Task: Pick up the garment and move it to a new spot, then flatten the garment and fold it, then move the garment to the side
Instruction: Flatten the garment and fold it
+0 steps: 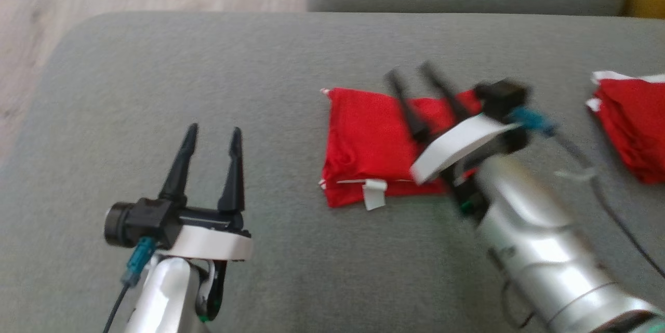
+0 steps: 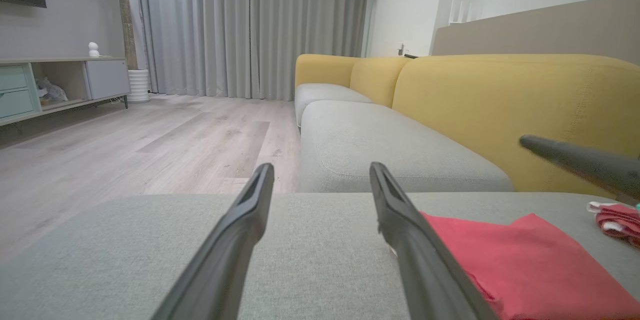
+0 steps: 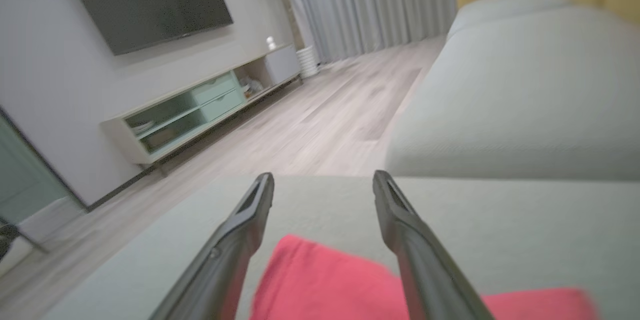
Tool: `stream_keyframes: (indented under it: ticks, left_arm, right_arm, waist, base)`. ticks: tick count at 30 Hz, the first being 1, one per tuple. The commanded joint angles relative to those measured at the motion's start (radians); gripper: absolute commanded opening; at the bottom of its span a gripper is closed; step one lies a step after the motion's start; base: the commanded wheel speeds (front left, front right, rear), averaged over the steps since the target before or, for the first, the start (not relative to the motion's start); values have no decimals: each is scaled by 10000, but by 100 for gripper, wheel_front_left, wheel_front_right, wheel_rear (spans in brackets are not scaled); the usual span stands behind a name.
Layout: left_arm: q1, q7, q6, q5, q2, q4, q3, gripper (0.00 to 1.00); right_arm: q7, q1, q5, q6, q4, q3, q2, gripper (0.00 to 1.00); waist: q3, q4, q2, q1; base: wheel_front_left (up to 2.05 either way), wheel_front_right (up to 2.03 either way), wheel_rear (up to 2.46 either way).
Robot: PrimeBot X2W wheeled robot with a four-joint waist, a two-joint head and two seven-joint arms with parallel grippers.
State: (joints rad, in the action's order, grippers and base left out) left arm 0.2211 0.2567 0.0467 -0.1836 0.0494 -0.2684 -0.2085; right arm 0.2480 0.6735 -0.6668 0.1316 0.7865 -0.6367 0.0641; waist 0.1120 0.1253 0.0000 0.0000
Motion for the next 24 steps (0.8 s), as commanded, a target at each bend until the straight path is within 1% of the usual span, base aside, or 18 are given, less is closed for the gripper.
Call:
stream_keyframes:
  ticks: [1,4,7,10,12,16,19,24]
  left_arm:
    - [196,51,-95,-6,64,417,449,100]
    - [38,51,-135,-48,54,628,621,100]
    - [-101,51,-78,11,45,779,667,100]
    - [-271,51,-97,15,34,848,733,100]
    - [-385,51,-117,15,27,892,769,100]
    - [-590,51,-151,1,17,988,855,100]
    - [-694,51,-158,16,14,1051,928,100]
    - [-694,51,-168,-88,11,1110,860,100]
  right_arm:
    - [128,198,839,-9,-394,736,-51,100]
    - [133,-548,3085,-9,-1240,2639,79,100]
    - [134,-1677,4421,-9,-2310,4184,-32,100]
    - [135,-2736,5380,-9,-3304,5195,-104,100]
    - [136,-3379,5479,-9,-3755,5715,-127,100]
    - [136,-4312,5257,-9,-4436,6075,-135,100]
    - [136,-4704,5114,-9,-4706,6167,-136,100]
    - [136,-4896,5141,-9,-4860,6030,-137,100]
  waist:
    - [-123,-365,0,0]
    - [-157,-726,0,0]
    - [-170,-991,0,0]
    - [-208,-1194,0,0]
    - [-230,-1278,0,0]
    - [-212,-1396,0,0]
    - [-171,-1451,0,0]
    - [-144,-1428,0,0]
  base:
    - [0,0,0]
    - [0,0,0]
    - [0,0,0]
    - [0,0,0]
    - [0,0,0]
    - [0,0,0]
    - [0,0,0]
    - [0,0,0]
